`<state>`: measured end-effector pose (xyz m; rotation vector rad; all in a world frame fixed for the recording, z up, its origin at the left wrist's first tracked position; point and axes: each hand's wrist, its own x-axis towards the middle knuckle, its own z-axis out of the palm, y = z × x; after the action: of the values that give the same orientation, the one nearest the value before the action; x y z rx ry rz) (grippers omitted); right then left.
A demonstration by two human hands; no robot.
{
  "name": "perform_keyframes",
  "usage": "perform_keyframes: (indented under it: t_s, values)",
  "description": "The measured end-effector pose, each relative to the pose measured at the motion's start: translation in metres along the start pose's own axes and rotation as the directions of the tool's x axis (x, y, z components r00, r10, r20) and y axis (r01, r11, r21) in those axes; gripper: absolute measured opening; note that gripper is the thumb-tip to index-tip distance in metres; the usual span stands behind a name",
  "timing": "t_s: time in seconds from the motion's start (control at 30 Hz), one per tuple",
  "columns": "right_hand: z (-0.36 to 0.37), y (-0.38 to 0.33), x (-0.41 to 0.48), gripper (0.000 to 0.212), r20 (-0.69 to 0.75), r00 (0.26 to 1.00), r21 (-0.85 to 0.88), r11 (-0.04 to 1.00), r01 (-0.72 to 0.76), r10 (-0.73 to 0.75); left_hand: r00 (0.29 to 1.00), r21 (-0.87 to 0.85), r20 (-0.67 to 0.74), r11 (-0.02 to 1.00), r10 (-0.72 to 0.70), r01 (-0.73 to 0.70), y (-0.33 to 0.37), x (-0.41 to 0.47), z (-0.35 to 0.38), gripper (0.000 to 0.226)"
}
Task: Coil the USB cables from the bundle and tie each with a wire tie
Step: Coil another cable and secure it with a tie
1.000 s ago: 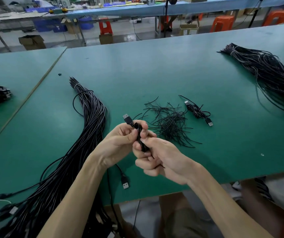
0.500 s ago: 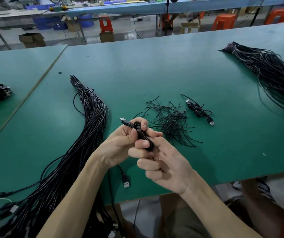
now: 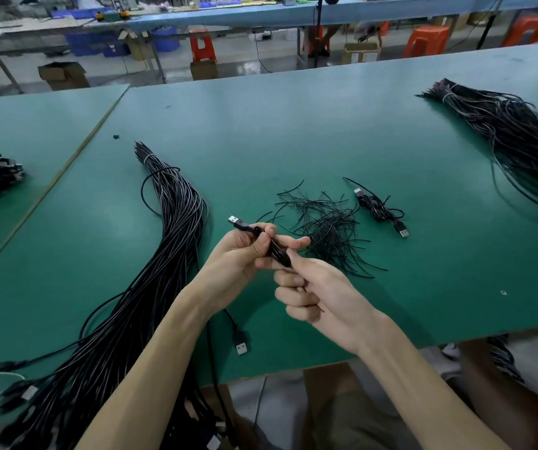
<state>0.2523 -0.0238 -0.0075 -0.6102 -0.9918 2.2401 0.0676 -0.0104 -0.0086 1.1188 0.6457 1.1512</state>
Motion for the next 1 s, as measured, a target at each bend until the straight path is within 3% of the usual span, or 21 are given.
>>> perform_keyframes:
  t_s: [0.07, 0.17, 0.37, 0.6, 0.87, 1.0]
  values:
    - [-0.001, -0.003, -0.001, 0.057, -0.119, 0.991, -0.120, 0.992, 0.040, -0.054, 0.997, 0.068, -0.073, 0.997, 0.026, -0.021, -0.001, 0.001, -0.003, 0.035]
    - [0.000, -0.007, -0.003, 0.038, -0.309, 0.926, -0.412, 0.908, 0.074, -0.215, 0.977, 0.169, -0.213, 0.986, 0.031, 0.006, -0.003, 0.002, -0.003, 0.040]
    - [0.006, -0.004, 0.001, 0.029, -0.326, 0.779, -0.786, 0.611, 0.092, -0.537, 0.929, 0.263, -0.370, 0.960, 0.013, 0.092, -0.006, 0.002, -0.003, 0.028]
    - [0.008, 0.000, 0.013, 0.023, -0.312, 0.767, -0.741, 0.649, 0.174, -0.561, 0.927, 0.350, -0.374, 0.925, -0.009, 0.150, -0.012, 0.004, -0.001, 0.015]
    - [0.006, -0.018, 0.032, 0.014, -0.216, 0.673, -0.925, 0.370, 0.091, -0.707, 0.966, 0.323, -0.231, 0.928, -0.115, 0.187, -0.015, 0.003, 0.001, 0.027]
    - [0.007, -0.017, 0.035, 0.012, -0.196, 0.675, -0.924, 0.365, 0.116, -0.712, 0.967, 0.297, -0.226, 0.938, -0.116, 0.182, -0.015, 0.004, 0.003, 0.027]
